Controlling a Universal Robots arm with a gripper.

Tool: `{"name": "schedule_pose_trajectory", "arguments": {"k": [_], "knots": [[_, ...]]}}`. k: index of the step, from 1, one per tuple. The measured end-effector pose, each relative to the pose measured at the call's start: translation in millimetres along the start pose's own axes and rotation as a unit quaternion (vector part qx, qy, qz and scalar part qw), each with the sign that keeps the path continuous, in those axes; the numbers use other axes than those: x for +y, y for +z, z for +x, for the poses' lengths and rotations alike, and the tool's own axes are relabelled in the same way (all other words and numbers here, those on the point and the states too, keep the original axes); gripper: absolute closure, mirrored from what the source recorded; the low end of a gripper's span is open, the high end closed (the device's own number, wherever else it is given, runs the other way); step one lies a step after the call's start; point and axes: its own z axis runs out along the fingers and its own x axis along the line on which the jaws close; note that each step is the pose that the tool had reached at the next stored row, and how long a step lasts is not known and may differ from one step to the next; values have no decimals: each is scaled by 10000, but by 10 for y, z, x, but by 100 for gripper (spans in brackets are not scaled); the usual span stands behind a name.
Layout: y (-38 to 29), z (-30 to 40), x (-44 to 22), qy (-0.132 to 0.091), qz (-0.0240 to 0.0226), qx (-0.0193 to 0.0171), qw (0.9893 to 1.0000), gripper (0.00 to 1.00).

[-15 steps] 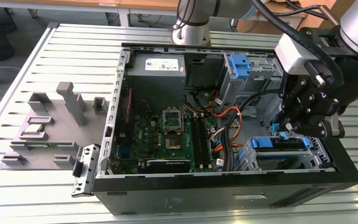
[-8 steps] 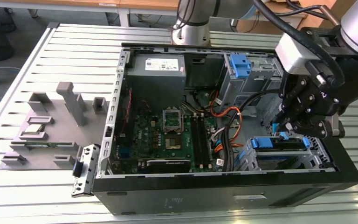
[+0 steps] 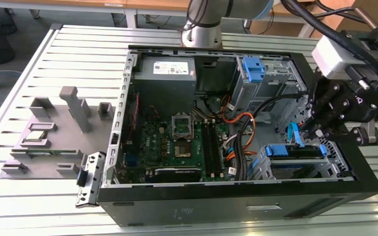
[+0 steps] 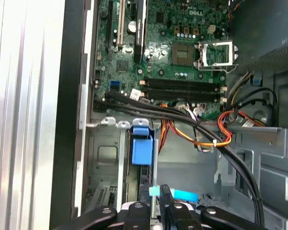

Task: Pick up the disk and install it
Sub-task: 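Insert the first disk wire, then insert the second disk wire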

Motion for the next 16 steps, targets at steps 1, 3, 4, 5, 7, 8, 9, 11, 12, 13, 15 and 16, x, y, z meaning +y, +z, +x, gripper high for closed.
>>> {"name": "schedule_pose_trajectory", "arguments": {"k": [1, 3, 4, 5, 7, 8, 9, 11, 12, 13, 15, 16], "knots": [[0, 1, -24, 0, 0, 0, 10000, 76], [3, 2, -60, 0, 0, -1, 10000, 76], [6, 3, -75, 3, 1, -1, 10000, 76], [9, 4, -86, 19, 2, -2, 10000, 76], [14, 4, -94, 93, 9, -3, 10000, 76], [16, 3, -95, 120, 11, -4, 9999, 76], [19, 2, -97, 130, 12, -6, 9999, 76], [22, 0, -105, 137, 13, -6, 9999, 76], [22, 0, -106, 138, 13, -6, 9999, 76], [22, 0, -105, 139, 13, -6, 9999, 76], [30, 1, -122, 138, 13, -6, 9999, 76], [30, 0, -123, 138, 13, -6, 9999, 76]]}}
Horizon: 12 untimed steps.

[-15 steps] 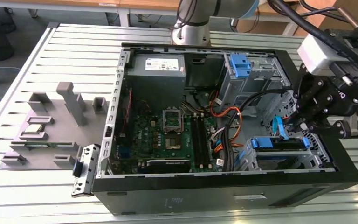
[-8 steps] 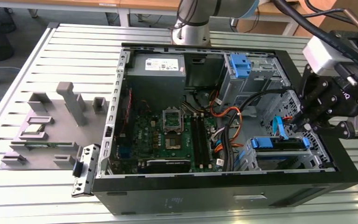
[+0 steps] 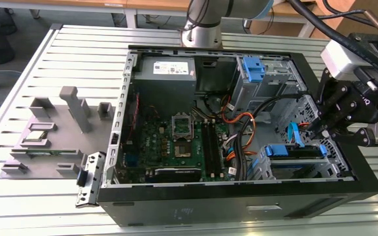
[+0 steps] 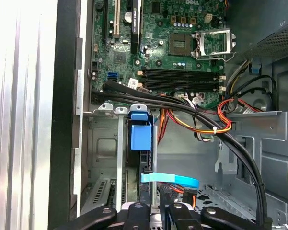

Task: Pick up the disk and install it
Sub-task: 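Insert the second disk wire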

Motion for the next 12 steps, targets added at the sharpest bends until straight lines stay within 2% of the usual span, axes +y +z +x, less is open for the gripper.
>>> {"name": "schedule_pose_trajectory", "arguments": {"k": [8, 12], "knots": [[2, -1, -1, 0, 0, -1, 10000, 76], [10, -39, -1, 0, 0, 0, 10000, 76]]}}
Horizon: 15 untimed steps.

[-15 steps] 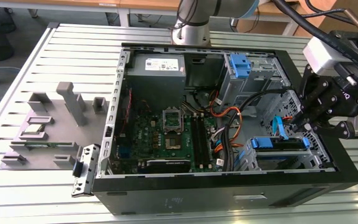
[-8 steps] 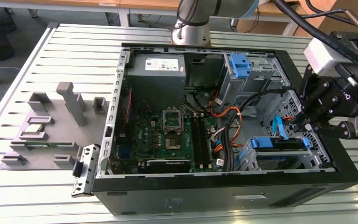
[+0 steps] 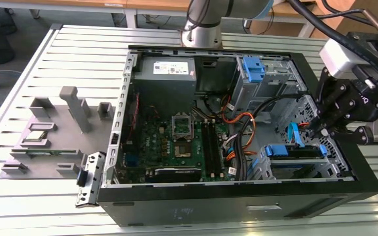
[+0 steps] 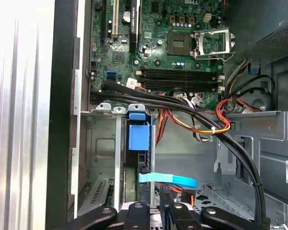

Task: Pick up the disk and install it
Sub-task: 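Insert the second disk wire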

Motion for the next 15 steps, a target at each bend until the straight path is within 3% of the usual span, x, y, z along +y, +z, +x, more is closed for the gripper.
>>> {"name": "schedule_pose_trajectory", "arguments": {"k": [6, 15], "knots": [[27, -67, -4, 0, 0, -12, 10000, 76], [78, -239, -55, 0, -2, -14, 10000, 76]]}}
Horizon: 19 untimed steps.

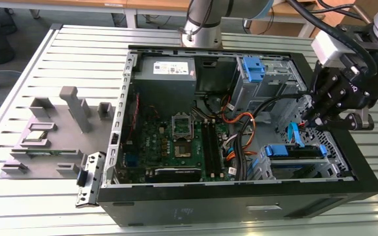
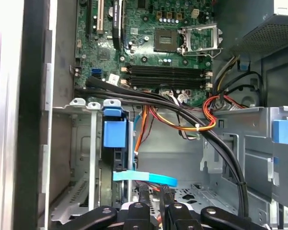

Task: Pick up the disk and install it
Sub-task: 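Insert the second disk wire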

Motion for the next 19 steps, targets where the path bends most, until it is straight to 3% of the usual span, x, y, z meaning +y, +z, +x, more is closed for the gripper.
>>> {"name": "schedule_pose_trajectory", "arguments": {"k": [8, 19], "knots": [[17, -42, -176, 5, -52, 0, 10000, 76], [65, -39, -349, 10, -101, -1, 9999, 76]]}}
